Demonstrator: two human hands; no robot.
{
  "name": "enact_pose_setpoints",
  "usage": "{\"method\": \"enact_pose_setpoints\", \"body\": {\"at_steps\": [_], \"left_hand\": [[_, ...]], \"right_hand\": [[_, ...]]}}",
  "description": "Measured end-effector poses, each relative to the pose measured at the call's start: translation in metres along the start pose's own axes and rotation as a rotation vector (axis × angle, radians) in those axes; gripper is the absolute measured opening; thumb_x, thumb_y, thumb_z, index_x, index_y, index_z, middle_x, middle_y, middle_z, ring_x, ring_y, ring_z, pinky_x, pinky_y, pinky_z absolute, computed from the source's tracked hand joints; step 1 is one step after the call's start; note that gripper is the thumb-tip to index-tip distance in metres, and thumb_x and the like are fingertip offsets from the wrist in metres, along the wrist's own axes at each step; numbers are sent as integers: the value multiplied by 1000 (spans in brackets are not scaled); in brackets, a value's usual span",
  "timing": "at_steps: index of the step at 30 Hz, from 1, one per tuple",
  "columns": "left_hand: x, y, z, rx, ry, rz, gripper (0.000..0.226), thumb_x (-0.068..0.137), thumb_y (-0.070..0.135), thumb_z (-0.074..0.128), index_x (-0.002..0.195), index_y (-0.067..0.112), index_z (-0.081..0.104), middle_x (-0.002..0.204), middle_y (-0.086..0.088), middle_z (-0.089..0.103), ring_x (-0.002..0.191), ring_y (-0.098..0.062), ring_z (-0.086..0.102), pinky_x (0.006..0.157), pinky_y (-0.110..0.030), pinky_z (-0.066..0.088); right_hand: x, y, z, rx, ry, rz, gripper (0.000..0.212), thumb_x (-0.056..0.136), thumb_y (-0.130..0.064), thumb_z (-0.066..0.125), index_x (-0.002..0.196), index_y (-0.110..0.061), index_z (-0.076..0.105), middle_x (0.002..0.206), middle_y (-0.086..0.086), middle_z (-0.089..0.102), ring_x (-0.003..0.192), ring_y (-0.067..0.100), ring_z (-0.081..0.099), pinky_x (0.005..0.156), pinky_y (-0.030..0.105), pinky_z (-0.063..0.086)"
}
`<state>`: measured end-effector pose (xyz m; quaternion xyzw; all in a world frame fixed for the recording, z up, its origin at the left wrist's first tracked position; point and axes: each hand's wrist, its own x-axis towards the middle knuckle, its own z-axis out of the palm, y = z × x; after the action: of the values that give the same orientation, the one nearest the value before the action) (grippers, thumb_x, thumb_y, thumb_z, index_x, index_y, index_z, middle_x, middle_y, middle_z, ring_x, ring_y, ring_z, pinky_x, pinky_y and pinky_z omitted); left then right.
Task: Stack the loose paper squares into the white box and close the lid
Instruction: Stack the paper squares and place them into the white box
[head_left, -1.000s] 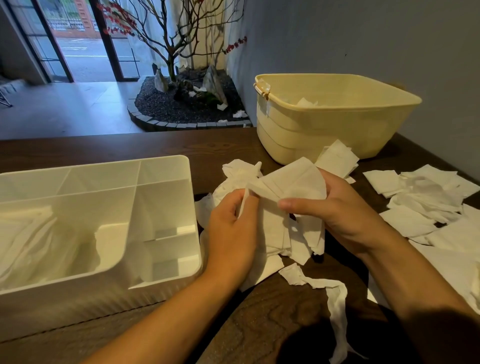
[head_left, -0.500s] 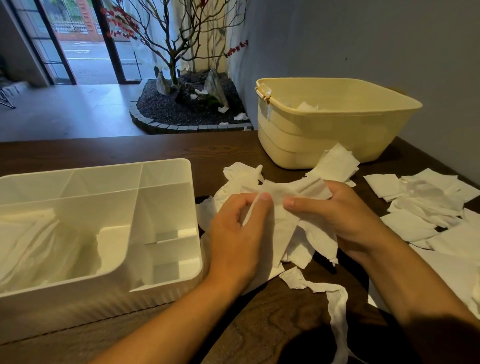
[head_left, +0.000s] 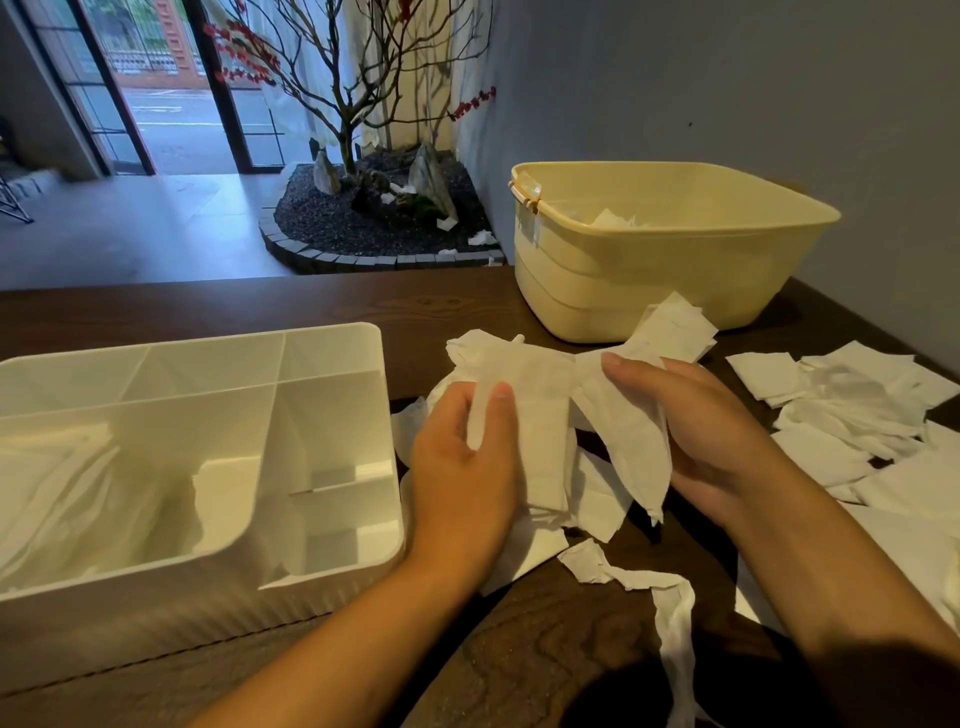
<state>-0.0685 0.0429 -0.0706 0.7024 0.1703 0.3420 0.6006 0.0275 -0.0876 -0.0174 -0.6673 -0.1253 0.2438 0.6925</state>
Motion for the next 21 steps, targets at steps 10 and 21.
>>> {"method": "enact_pose_setpoints", "body": {"at_steps": [10,21], "left_hand": [[4,-5,1,11,52,-112,20,106,24,44,124,33,42,106,20,60,95,5,62,83,-24,56],[3,-8,-1,-28,2,-111,45,97,10,63,127,34,39,114,11,64,101,-1,65,86,-31,59]], "right_hand": [[0,3,3,-186,147,-140,15,97,-19,62,94,-32,67,81,-20,74,85,5,71,73,29,56],[-13,9,4,-561,-9,-551,61,85,21,37,81,-28,72,85,-32,69,91,-6,61,73,2,45]]}}
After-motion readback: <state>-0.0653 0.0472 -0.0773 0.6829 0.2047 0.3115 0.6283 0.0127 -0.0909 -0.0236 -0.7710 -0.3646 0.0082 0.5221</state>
